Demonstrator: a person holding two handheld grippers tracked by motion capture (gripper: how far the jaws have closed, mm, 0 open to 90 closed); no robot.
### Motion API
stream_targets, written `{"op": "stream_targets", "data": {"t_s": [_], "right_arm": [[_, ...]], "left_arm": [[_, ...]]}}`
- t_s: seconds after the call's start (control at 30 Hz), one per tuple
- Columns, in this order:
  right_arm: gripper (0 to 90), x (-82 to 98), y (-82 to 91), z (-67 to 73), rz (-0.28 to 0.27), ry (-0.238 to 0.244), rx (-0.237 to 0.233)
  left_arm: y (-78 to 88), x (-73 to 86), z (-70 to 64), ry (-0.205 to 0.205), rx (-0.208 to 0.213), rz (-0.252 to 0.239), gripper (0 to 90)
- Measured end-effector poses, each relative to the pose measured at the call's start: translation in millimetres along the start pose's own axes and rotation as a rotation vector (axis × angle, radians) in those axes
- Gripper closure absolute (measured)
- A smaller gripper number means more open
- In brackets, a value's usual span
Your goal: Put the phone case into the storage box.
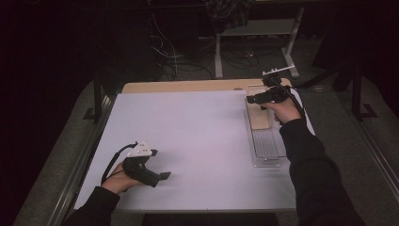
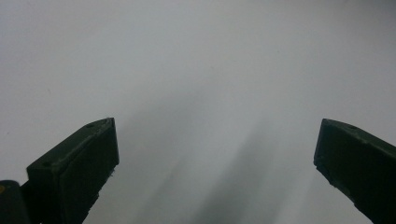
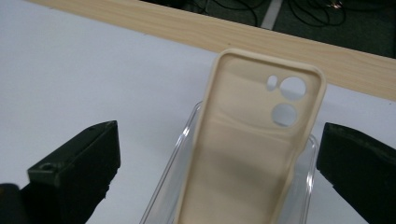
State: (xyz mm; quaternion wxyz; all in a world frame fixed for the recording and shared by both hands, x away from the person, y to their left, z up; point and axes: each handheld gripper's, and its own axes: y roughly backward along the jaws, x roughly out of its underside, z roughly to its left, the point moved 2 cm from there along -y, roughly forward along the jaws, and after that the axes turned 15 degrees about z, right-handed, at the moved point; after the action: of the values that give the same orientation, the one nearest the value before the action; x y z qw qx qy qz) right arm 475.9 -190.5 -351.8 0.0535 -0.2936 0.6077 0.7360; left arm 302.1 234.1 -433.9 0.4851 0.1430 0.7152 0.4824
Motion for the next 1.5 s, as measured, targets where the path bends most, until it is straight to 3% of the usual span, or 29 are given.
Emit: {"op": "stream_targets", "data": {"t_s": [0.33,0.7,0.97,1.5], "right_arm": [[0.0,27.3,21.1,11.8,-0.032,0.081,-0.063],[0.0,61.0,32.2,23.1,-0.064,0.125,-0.136],[0.0,87.6,35.8,28.3,-0.09,0.161,-0.172],[0.0,128.2,37.9,45.6,-0.092,0.241,-0.232]], "left_arm": [[-0.4,-0.4,0.2,-0.004,0.003,0.006,0.0],[0.4,-1.7,1.3,-0.01,0.019,0.008,0.0],[3.5,-4.6,3.5,-0.008,0.023,0.009,0.0],[12.1,-13.8,7.5,-0.043,0.044,0.017,0.0]]}}
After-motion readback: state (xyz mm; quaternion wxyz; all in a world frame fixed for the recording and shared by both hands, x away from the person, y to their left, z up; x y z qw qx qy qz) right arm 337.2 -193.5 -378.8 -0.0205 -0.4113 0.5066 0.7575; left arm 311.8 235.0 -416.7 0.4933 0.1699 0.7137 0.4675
